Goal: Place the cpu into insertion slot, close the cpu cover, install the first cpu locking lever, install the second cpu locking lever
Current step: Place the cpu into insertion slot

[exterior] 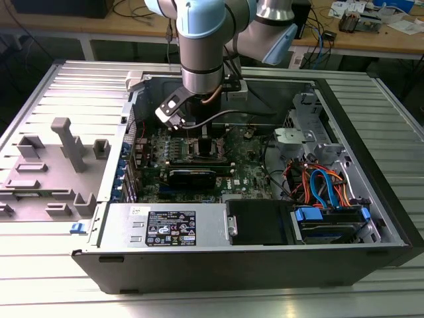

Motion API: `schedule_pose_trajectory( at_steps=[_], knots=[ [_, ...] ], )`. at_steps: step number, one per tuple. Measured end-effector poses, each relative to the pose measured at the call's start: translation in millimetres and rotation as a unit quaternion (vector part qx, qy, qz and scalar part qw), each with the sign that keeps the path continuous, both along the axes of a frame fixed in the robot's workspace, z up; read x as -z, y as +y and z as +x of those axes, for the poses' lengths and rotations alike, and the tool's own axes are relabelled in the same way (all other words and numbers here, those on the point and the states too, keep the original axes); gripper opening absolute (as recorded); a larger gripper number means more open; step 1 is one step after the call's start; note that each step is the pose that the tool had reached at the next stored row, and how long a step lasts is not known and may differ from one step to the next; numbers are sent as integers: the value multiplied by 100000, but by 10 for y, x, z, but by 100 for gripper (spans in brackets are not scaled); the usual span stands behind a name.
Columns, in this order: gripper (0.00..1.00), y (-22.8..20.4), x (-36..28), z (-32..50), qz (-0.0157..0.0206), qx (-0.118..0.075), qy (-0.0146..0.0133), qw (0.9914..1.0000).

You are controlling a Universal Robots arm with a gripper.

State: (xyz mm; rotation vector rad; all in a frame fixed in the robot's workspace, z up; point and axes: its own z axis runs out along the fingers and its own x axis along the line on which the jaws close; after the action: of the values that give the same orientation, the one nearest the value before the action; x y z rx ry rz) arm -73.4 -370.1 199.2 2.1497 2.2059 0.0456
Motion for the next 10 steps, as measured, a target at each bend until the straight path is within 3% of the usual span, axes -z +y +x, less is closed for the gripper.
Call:
schedule_pose_trajectory(
  at_steps=[10],
  knots=[
    [54,0,24,-9,-10,750,13,99997]
  ],
)
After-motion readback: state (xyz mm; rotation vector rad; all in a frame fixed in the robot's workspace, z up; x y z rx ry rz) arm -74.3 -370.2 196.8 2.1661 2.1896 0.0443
